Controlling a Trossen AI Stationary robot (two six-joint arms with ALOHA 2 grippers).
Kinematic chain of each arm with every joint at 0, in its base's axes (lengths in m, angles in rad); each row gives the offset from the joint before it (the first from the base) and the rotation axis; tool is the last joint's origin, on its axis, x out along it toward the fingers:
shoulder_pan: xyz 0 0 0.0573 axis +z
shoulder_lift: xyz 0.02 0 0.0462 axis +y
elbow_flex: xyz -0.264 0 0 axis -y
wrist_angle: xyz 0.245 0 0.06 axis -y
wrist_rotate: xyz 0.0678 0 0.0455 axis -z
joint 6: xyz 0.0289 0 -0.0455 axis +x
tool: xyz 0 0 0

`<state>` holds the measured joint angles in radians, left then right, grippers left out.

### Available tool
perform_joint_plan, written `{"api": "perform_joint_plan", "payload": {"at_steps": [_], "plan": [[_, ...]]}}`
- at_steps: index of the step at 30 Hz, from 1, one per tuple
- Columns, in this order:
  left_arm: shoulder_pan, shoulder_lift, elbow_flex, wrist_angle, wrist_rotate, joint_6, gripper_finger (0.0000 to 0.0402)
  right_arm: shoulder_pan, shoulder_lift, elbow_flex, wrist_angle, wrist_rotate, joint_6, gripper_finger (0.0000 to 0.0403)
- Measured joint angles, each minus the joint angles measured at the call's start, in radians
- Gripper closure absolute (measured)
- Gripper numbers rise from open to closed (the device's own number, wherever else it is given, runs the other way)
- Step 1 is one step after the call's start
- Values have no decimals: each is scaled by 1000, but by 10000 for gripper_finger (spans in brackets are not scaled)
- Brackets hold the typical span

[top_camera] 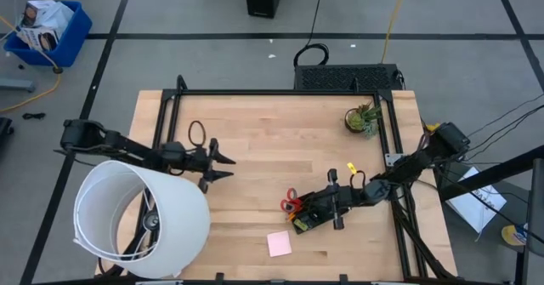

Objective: Pick and place office supplies into organizer
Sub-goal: Put the black pen into the black desk organizer, then put the pink sticky notes into the black desk organizer

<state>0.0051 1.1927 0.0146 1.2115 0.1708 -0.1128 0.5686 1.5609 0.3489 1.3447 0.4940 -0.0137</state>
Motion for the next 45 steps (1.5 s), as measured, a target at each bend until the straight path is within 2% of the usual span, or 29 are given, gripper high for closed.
{"api": "perform_joint_plan", "payload": {"at_steps": [7, 14, 29, 35, 39, 41, 45], "plan": [[39, -159, -6, -163, 84, 3, 215, -11, 56, 0, 16, -1, 1, 367], [62, -296, -6, -356, 70, 9, 215, -42, 125, 2, 89, -1, -1, 353], [62, -305, -6, -385, 66, 25, 215, -52, 128, 3, 112, -28, -4, 299], [62, -305, -5, -423, 40, 29, 215, 9, 76, 6, 161, -68, -177, 297], [62, -305, -5, -449, 37, 30, 215, 92, 66, 90, 73, -103, -304, 296], [62, -305, -5, -453, 37, 29, 215, 119, 65, 164, -29, -94, -355, 296], [62, -305, -5, -453, 37, 22, 215, 157, 66, 315, -290, 103, -392, 302]]}}
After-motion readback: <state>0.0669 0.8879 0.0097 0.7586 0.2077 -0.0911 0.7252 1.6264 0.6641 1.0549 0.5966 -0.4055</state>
